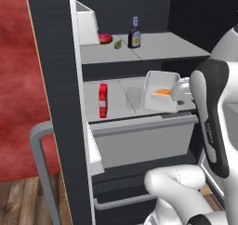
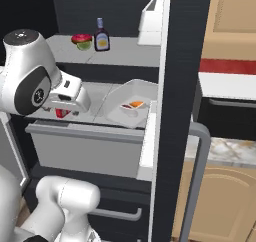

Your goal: Place the tupperware on the second highest shelf of the fridge. Make space for the tupperware among the existing items by rearranging them on the shelves if needed. Close the fridge door when finished.

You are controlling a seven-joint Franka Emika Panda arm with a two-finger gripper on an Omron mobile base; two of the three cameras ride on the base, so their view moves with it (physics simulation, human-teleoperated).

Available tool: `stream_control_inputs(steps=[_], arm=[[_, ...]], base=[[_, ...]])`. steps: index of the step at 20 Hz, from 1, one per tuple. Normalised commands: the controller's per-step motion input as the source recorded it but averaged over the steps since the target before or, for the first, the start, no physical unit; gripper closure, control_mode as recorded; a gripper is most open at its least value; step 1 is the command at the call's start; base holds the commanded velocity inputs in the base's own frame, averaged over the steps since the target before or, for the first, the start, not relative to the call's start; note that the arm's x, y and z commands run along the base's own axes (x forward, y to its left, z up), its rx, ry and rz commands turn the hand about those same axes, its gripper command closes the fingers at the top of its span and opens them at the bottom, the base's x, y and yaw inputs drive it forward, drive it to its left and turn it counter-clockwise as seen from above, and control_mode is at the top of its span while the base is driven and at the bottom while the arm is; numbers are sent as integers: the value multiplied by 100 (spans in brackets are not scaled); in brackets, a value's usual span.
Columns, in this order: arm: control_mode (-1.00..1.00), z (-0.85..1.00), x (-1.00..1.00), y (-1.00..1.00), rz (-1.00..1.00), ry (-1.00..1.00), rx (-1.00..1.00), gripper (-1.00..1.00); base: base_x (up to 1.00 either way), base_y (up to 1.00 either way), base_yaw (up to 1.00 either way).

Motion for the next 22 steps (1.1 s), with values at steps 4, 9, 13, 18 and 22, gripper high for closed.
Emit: stream_control_inputs(steps=[4, 9, 13, 18, 22], arm=[[100, 0, 0, 0, 0, 0, 0, -100], [100, 0, 0, 0, 0, 0, 0, -100], [100, 0, 0, 0, 0, 0, 0, -100], [100, 0, 0, 0, 0, 0, 0, -100], [100, 0, 0, 0, 0, 0, 0, -100]], base=[[-50, 0, 4], [-49, -5, 3], [-59, -13, 2], [-46, -10, 1], [-43, -14, 0]])
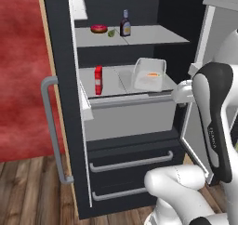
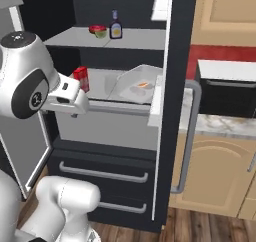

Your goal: Place the tupperware on the second highest shelf of the fridge. Make space for the tupperware among the existing items by rearranging them on the shelves if needed. Close the fridge door when finished.

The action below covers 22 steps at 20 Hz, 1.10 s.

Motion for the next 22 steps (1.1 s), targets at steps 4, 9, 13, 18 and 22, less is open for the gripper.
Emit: stream_control_inputs(steps=[4, 9, 13, 18, 22], arm=[[100, 0, 0, 0, 0, 0, 0, -100], [-100, 0, 0, 0, 0, 0, 0, -100], [-100, 0, -2, 0, 0, 0, 0, -100], [-100, 0, -85, 28, 5, -14, -2, -100], [-100, 7, -100, 84, 11, -42, -8, -100]], base=[[-42, -14, 0], [-5, -1, 0], [0, 0, 0], [0, 0, 0], [0, 0, 0]])
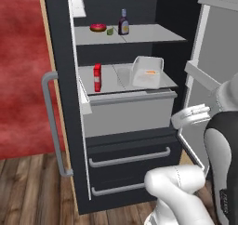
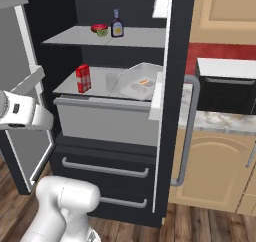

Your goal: Place the tupperware on the second highest shelf of the fridge. Make space for the tupperware among the existing items by rearranging them on the shelves if needed. Close the fridge door when finished.

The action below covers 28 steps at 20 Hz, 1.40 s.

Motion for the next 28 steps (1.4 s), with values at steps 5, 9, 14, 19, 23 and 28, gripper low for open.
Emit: stream_control_inputs(steps=[5, 9, 14, 19, 23, 28], arm=[[-100, 5, -68, 100, 4, -52, -9, -100], [-100, 0, -6, 100, 0, -55, -8, -100], [-100, -5, 28, 100, -3, -49, -4, -100], [-100, -36, 59, 100, -10, -36, 2, -100], [-100, -49, 75, 100, -23, -24, 3, -100], [-100, -39, 69, 93, -29, -18, 0, -100]], base=[[0, 0, 0], [0, 0, 0], [0, 0, 0], [0, 0, 0], [0, 0, 0], [0, 0, 0]])
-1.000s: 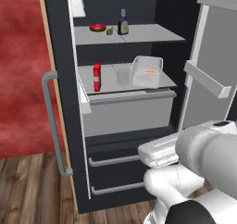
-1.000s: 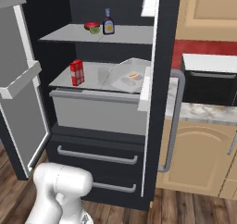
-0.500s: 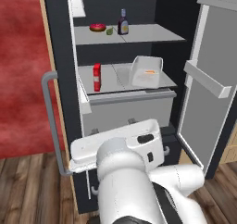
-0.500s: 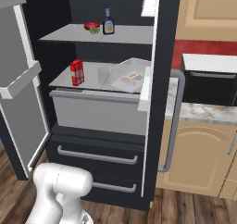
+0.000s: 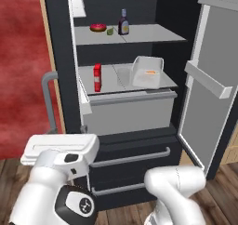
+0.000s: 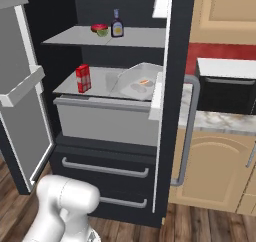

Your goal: Place the tupperware on the second highest shelf of the fridge. Make space for the tupperware among the existing items by rearranging them on the shelves if needed. Close the fridge door when finished.

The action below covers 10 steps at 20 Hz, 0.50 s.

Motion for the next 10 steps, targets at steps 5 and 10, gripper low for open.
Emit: stream_control_inputs(steps=[5, 10], arm=[[-100, -21, 75, 70, -32, -1, 0, -100], [-100, -19, 60, 63, -26, 0, 0, -100]], base=[[0, 0, 0], [0, 0, 0]])
